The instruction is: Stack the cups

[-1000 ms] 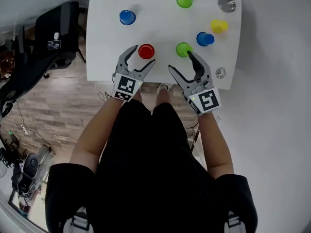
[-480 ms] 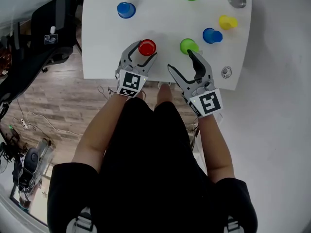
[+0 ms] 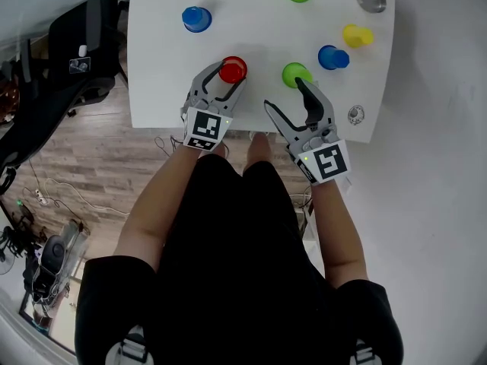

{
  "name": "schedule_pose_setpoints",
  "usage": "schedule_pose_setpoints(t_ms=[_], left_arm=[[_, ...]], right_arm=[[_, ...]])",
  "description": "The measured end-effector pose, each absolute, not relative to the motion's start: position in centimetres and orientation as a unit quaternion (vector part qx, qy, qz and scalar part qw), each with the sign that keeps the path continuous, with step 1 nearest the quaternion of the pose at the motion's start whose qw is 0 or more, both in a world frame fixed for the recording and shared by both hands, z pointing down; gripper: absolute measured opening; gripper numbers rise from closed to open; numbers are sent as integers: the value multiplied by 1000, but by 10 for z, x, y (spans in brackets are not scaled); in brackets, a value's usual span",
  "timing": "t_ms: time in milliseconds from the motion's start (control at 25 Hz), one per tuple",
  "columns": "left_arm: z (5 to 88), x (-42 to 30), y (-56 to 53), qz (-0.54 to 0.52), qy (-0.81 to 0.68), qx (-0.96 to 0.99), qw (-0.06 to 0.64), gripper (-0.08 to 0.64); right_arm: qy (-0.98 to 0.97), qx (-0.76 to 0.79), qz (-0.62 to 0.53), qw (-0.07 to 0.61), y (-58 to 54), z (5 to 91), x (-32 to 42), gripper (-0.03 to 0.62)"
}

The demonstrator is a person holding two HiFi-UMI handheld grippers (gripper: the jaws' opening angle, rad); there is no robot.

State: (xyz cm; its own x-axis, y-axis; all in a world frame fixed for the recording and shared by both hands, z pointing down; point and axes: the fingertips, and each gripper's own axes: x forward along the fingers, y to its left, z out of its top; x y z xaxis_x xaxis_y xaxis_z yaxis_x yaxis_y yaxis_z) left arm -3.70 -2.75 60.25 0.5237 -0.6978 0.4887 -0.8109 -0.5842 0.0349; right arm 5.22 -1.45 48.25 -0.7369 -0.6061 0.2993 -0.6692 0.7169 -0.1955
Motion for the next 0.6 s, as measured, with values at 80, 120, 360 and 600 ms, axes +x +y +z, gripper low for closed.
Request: schedule_pose_setpoints(t_ms=[80, 120, 360, 600], left_arm=[[603, -33, -37, 218, -434, 865, 128, 249], [603, -30, -41, 219, -432, 865, 128, 249], [610, -13, -61, 221, -420, 871, 127, 249], [609, 0, -73, 212, -412, 877, 125, 250]], right_arm=[[-918, 352, 145, 107, -18, 484, 56, 301], [-917, 356, 144, 106, -20, 486, 59, 301], [-905, 384, 140, 113, -29, 497, 79, 299], [-890, 417, 131, 128, -38, 518, 101, 291]])
